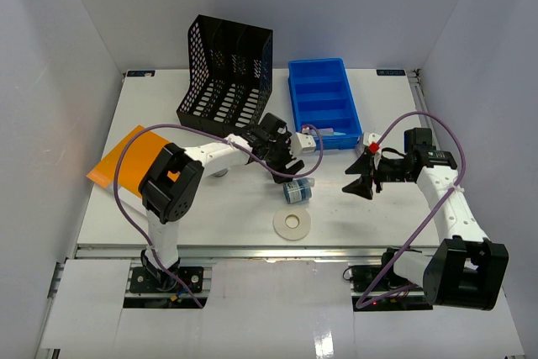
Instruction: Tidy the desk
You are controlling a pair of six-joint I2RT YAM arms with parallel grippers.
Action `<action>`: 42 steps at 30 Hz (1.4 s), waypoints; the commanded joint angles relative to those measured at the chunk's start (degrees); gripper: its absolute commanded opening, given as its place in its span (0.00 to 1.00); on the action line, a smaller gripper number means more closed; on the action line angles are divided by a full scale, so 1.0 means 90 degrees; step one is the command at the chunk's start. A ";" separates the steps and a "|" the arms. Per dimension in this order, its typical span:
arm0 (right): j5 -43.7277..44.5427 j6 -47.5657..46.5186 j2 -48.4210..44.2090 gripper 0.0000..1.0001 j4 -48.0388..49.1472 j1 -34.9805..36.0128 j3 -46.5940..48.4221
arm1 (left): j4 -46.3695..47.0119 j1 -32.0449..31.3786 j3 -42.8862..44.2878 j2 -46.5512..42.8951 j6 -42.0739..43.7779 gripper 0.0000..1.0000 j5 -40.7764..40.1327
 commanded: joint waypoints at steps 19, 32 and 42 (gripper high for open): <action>-0.0266 -0.0108 0.0072 0.64 -0.0200 -0.0054 0.0006 | -0.0048 -0.0070 0.0239 0.0579 -0.0016 0.64 -0.0209; -0.0323 -0.0260 0.0069 0.64 -0.0357 -0.0214 0.0016 | 0.0013 -0.0070 0.0254 0.0307 -0.0048 0.29 -0.0611; -0.0436 -0.0445 0.0057 0.64 -0.0556 -0.0425 0.0065 | 0.0040 -0.0070 0.0067 -0.0877 0.0047 0.13 -0.0671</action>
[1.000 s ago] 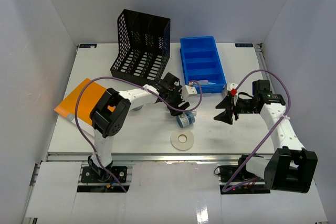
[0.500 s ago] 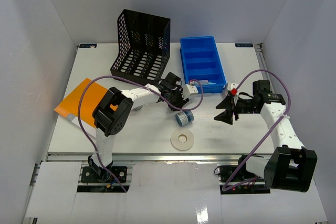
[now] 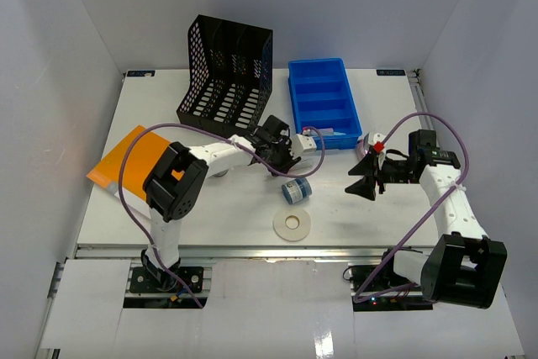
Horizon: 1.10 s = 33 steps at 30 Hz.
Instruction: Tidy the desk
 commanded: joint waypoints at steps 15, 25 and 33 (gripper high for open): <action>-0.0541 -0.0377 -0.0234 0.64 -0.0479 -0.0563 0.0154 | -0.0343 -0.0009 0.2521 0.0089 0.0107 0.11 0.0419; -0.0855 -0.1636 0.0098 0.64 -0.1693 -0.1223 0.0380 | -0.0400 -0.0009 0.4776 0.1921 0.0280 0.14 0.0348; -0.0885 -0.2286 0.0435 0.64 -0.2306 -0.1335 0.0491 | -0.0313 -0.0015 0.4645 0.2216 0.0390 0.25 0.0226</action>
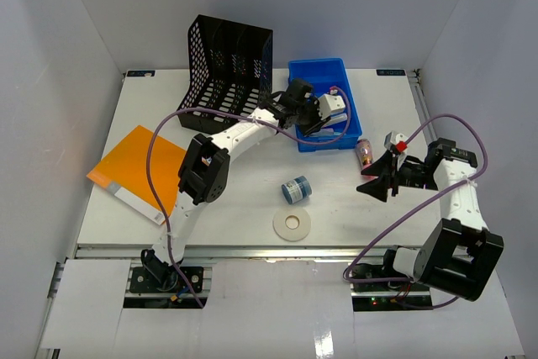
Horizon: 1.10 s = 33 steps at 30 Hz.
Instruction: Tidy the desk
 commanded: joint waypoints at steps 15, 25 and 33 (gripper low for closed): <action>-0.0137 -0.0496 0.0039 0.65 -0.0363 -0.0063 0.0131 | 0.0235 -0.0022 -0.0142 -0.0707 -0.0334 0.67 -0.0138; 0.2323 0.3531 -0.0760 0.76 0.2920 0.0764 0.0090 | 0.0890 -0.0009 -0.3422 -0.3988 -0.2257 0.98 -0.0942; 0.5614 0.6779 -0.0343 0.81 0.4873 0.2264 0.0151 | 0.1645 0.0132 -0.7637 -0.7570 -0.4623 0.98 -0.0881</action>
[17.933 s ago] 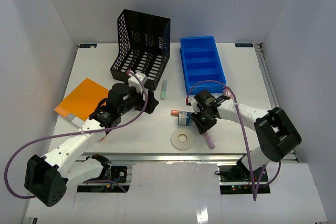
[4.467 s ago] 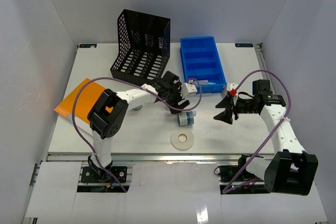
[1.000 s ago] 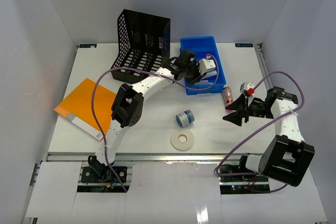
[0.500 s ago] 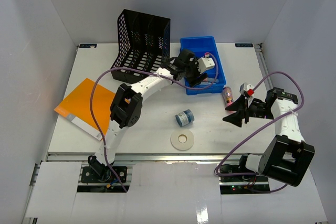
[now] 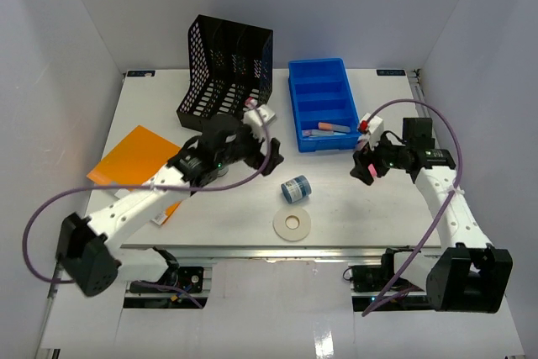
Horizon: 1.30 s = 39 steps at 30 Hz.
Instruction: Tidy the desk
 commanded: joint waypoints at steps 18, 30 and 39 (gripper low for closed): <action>0.3809 0.3752 0.2860 0.75 0.2450 0.0472 0.0964 | -0.0001 0.0104 -0.3971 -0.4341 -0.3495 0.98 -0.1349; 0.3680 0.3752 0.3670 0.56 0.2956 0.0446 0.0844 | -0.0083 0.0104 -0.3910 -0.4234 -0.3542 0.98 -0.1473; 0.3510 0.3886 0.4058 0.35 0.2993 0.0269 0.0771 | -0.0083 0.0104 -0.3932 -0.4135 -0.3586 0.98 -0.1446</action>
